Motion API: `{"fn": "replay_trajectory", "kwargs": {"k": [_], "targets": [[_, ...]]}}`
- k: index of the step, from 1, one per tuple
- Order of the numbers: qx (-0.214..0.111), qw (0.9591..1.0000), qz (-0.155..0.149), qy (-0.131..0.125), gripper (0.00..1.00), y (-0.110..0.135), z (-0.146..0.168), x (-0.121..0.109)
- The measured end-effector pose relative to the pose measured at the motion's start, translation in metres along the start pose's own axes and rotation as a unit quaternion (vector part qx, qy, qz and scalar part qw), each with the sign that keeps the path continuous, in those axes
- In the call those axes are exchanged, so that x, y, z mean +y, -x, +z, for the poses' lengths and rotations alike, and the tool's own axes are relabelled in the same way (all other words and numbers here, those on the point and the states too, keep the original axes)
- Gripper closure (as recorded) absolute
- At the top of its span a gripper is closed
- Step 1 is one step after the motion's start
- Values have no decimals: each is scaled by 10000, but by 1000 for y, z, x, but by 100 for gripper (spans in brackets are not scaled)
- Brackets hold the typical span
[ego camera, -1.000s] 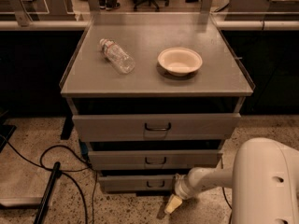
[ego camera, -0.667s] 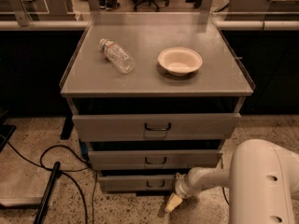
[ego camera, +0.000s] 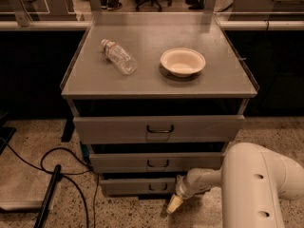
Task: Open bottom drawer
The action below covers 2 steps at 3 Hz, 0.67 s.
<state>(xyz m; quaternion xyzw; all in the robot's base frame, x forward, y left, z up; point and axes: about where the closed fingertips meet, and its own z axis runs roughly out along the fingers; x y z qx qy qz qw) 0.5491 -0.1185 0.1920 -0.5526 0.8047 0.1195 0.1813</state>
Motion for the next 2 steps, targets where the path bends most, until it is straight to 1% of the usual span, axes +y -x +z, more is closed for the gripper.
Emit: {"fn": "replay_trajectory", "kwargs": {"k": [1, 2], "targets": [[27, 10000, -93, 23, 0, 2, 14, -9], [108, 9996, -235, 92, 0, 4, 27, -12]]}}
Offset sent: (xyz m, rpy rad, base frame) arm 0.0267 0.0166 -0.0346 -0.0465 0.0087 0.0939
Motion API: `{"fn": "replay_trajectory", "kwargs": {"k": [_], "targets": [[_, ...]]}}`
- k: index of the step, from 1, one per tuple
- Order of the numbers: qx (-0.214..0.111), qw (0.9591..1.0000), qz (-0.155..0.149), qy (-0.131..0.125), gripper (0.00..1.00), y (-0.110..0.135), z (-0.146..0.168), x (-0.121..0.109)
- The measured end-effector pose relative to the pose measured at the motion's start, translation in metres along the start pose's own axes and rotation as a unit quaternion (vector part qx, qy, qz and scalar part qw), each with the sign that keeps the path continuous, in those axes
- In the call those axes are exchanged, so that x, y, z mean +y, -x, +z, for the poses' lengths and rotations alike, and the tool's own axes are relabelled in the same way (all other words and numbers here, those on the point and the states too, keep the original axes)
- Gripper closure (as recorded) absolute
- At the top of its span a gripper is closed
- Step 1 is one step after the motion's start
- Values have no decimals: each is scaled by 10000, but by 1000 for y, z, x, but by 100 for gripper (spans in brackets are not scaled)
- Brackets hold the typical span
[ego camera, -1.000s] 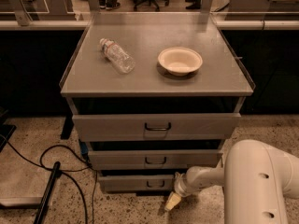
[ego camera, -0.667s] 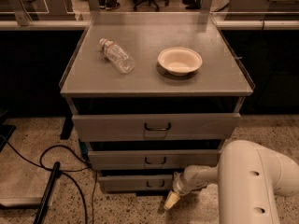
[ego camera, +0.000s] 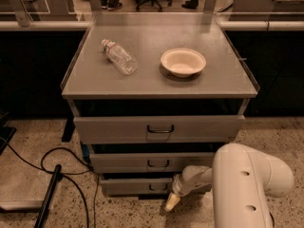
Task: Open bottom drawer
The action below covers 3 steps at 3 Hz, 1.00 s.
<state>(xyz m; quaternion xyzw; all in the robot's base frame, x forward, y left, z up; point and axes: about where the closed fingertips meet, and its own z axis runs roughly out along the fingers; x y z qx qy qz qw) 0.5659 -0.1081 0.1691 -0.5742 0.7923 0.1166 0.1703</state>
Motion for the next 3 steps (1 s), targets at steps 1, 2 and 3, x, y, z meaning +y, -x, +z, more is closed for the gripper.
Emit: {"fn": "replay_trajectory", "kwargs": {"k": [1, 2, 3], "targets": [[32, 9995, 207, 217, 0, -7, -12, 15], [38, 9983, 407, 425, 0, -16, -40, 39], [46, 9967, 537, 611, 0, -26, -62, 67]]}}
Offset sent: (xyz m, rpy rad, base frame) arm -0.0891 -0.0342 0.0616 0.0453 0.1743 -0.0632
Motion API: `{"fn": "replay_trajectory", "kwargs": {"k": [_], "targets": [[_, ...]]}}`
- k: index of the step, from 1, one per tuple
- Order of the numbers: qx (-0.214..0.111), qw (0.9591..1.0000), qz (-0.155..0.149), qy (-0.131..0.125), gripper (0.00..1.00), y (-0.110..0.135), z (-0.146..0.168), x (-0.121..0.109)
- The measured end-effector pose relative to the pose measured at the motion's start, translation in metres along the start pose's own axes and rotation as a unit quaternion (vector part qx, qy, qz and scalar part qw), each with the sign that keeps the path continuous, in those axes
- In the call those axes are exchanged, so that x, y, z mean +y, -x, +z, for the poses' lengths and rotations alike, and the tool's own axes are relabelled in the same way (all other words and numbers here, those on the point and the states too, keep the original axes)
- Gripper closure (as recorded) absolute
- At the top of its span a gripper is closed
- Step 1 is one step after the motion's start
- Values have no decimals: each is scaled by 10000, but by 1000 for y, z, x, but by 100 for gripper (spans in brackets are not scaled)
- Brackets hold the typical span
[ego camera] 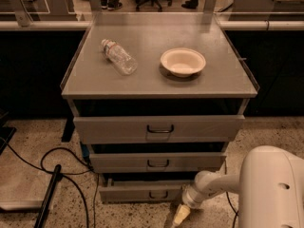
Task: Open bottom drawer
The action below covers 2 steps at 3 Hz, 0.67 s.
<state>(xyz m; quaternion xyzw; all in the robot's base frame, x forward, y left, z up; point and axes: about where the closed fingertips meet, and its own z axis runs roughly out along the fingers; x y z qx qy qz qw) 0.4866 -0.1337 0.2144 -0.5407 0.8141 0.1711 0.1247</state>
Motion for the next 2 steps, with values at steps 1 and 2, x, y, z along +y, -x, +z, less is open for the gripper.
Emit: {"fn": "replay_trajectory", "kwargs": {"k": [1, 2], "targets": [[6, 10000, 0, 15, 0, -1, 0, 2], [-96, 9996, -204, -171, 0, 16, 3, -8]]}}
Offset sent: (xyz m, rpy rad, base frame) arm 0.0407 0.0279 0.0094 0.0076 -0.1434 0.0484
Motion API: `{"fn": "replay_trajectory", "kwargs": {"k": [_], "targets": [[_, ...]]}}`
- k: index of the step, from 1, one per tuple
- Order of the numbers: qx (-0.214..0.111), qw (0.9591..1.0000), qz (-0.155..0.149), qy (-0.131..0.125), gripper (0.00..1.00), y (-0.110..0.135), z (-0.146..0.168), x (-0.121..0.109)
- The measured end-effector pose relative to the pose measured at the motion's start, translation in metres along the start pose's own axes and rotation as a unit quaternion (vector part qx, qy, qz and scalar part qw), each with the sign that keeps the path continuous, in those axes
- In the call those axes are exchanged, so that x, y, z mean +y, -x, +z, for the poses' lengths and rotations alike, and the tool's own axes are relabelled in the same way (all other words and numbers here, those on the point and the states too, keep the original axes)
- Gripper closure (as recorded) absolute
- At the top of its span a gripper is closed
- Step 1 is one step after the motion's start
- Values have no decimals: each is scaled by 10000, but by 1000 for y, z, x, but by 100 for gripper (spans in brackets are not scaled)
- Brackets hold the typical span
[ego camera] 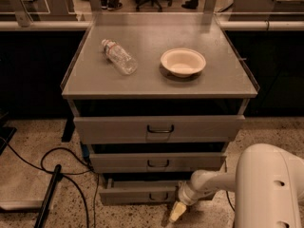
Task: Open bottom drawer
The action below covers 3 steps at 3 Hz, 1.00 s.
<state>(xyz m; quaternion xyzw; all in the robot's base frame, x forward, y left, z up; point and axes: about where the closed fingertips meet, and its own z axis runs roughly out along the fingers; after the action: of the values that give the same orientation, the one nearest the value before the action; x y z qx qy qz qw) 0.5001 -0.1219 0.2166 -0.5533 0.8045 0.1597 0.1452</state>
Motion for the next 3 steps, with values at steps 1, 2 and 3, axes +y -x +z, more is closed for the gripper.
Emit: {"fn": "replay_trajectory", "kwargs": {"k": [1, 2, 3], "targets": [[-27, 9996, -215, -157, 0, 16, 8, -17], [89, 9993, -363, -100, 0, 22, 28, -25], [371, 9984, -424, 103, 0, 10, 50, -24]]}}
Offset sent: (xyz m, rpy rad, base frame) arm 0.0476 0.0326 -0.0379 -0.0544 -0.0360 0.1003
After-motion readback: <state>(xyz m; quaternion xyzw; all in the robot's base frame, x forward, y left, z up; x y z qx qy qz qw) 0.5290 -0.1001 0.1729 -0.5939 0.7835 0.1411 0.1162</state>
